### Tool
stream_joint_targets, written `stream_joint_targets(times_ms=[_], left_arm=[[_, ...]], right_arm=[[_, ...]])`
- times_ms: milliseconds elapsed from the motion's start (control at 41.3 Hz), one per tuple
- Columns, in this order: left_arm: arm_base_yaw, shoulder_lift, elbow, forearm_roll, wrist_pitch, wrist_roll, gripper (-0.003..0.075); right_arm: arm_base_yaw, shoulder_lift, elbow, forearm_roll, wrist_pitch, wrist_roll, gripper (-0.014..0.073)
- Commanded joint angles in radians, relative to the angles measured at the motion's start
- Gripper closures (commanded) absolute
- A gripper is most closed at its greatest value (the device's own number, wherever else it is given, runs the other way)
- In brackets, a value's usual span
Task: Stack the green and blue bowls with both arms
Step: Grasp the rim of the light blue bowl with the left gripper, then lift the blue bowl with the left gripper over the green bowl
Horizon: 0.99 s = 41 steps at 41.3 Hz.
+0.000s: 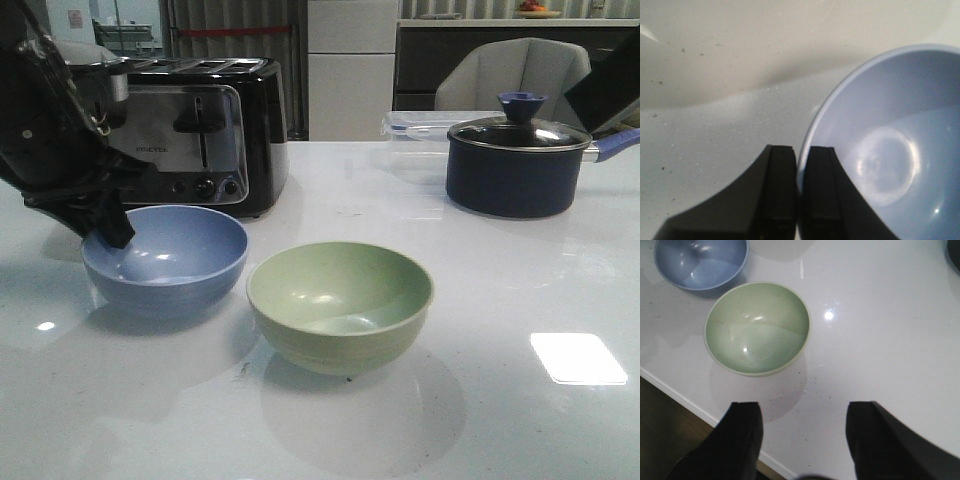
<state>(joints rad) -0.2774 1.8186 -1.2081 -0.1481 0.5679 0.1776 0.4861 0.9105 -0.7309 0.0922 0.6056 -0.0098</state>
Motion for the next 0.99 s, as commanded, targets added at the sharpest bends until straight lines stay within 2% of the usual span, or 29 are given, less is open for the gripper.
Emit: stream_joint_targets(times_ms=[0, 145, 363, 702, 968], left_arm=[[-0.006, -0.099, -0.059, -0.015, 0.012, 0.001, 0.0623], [-0.022, -0.163, -0.110, -0.029, 0.090, 0.002, 0.0623], [-0.122, -0.221, -0.172, -0.039, 0.200, 0.002, 0.0623], [-0.300, -0.184, -0.174, -0.097, 0.171, 0.002, 0.0623], [-0.346, -0.084, -0.174, -0.106, 0.112, 0.002, 0.0623]], right_arm=[[-0.001, -0.015, -0.028, -0.009, -0.063, -0.010, 0.0109], [-0.001, -0.015, -0.028, -0.009, -0.063, -0.010, 0.0109], [-0.001, -0.015, -0.028, -0.009, -0.063, -0.010, 0.0109], [-0.001, -0.015, -0.028, -0.009, -0.063, -0.010, 0.0109], [-0.001, -0.015, -0.028, -0.009, -0.063, -0.010, 0.0109]])
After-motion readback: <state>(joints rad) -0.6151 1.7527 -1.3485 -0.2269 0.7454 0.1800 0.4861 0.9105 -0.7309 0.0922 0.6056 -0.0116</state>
